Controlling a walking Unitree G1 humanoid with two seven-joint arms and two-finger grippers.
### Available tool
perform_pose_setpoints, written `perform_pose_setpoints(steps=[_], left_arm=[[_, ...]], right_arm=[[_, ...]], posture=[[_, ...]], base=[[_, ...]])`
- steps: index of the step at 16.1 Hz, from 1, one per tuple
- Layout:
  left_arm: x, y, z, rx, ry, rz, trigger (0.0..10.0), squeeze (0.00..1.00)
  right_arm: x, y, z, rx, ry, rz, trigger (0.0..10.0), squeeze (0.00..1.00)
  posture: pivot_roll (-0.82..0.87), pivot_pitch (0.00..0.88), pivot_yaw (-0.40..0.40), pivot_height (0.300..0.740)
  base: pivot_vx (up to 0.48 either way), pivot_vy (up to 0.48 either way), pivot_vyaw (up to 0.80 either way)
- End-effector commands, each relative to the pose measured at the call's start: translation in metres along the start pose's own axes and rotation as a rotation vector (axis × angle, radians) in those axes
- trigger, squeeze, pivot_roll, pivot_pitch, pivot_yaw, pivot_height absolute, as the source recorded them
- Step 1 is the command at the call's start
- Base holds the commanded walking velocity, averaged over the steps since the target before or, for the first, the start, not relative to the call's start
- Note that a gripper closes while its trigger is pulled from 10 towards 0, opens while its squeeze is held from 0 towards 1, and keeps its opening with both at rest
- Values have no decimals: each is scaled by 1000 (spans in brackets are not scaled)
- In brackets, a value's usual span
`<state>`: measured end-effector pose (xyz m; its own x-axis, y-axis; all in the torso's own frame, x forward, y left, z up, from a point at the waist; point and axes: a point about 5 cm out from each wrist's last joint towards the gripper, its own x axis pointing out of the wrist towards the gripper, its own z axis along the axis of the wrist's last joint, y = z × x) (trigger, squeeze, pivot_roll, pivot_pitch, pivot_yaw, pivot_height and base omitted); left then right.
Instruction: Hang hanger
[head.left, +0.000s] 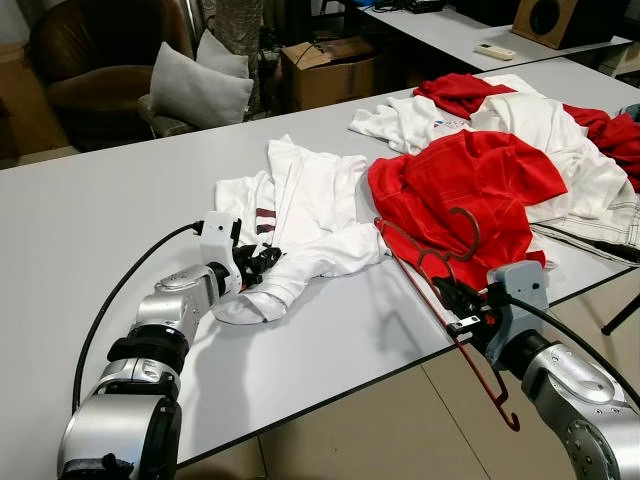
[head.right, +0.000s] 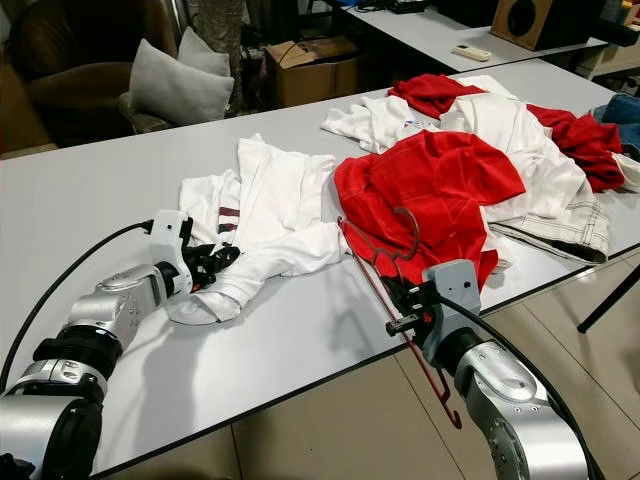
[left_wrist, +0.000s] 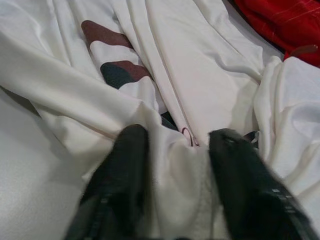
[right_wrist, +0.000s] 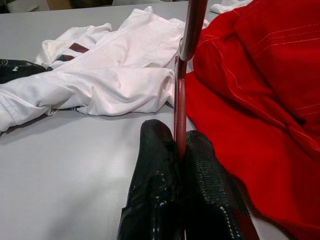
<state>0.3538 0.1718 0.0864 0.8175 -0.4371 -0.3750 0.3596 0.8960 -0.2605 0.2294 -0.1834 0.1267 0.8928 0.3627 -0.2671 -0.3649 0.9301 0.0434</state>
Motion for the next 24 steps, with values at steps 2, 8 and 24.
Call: perform_pose_setpoints(steps=[2,8,24], left_arm=[[0,2,1,-15,-15,-1,0,0],[-1,3,6,-1,-51,-1,0,0],[-68,7,190,279,-493,9,0,0]], right_arm=[[0,3,-12,26,58,16,10000,0],[3,5,-12,27,62,33,10000,0],[31,27,7,-10,-46,222,10000,0]], posture=[[-80,0,77,740],[-69,0,69,740],[46,0,134,740]], base=[[0,0,0],[0,0,0],[0,0,0]])
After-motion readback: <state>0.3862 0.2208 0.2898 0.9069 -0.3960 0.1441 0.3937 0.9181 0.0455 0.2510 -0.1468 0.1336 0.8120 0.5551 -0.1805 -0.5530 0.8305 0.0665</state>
